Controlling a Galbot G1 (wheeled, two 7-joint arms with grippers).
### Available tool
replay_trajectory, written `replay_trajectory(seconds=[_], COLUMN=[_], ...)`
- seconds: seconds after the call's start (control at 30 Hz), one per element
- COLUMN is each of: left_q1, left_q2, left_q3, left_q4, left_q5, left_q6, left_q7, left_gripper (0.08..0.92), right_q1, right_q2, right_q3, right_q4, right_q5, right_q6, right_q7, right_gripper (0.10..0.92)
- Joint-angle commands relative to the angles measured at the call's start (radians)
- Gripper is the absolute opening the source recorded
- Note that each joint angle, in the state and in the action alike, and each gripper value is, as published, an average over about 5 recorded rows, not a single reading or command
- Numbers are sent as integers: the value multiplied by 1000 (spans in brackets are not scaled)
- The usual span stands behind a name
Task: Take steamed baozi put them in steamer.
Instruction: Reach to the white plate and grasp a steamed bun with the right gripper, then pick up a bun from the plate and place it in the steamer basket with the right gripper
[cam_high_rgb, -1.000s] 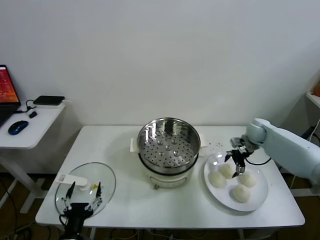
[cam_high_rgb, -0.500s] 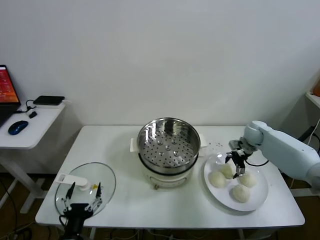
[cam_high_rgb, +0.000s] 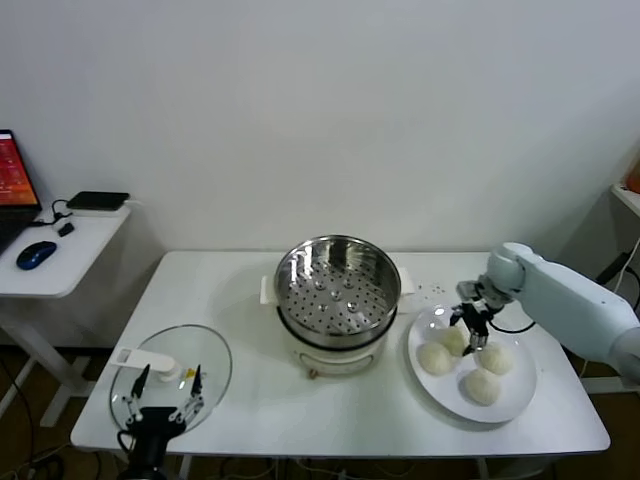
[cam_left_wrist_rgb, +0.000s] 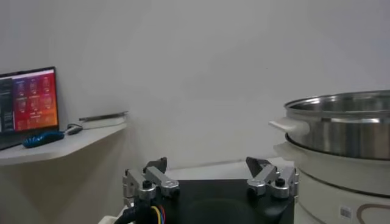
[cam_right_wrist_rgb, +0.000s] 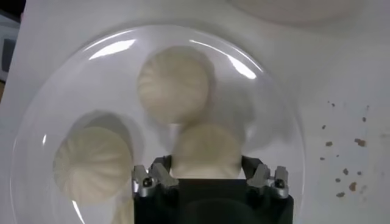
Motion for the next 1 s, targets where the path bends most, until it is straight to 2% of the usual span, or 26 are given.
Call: replay_trajectory(seconds=[0.03, 0.23, 0.43, 0.73, 1.0], left_q1=[3, 6, 11, 8, 5], left_q2=[-1, 1, 0, 0, -1], left_q3=[0, -1, 1, -1, -1], left_q4=[-1, -3, -12, -23, -26], left_q5=[-10, -20, -20, -21, -23], left_q6=[-3, -6, -6, 1, 6], left_q7=[0, 1, 1, -2, -4], left_gripper=[823, 823, 823, 823, 823], right_q1=[60, 235, 513, 708, 673], right_q2=[-30, -76, -42, 95, 258], right_q3=[-33, -147, -321, -355, -286], right_q4=[45, 145, 192, 236, 224], right_q5=[40, 129, 163, -9, -161], right_q6=[-3, 9, 127, 356, 434], right_q7=[-4, -10, -38, -54, -52], right_gripper=[731, 721, 714, 712, 712])
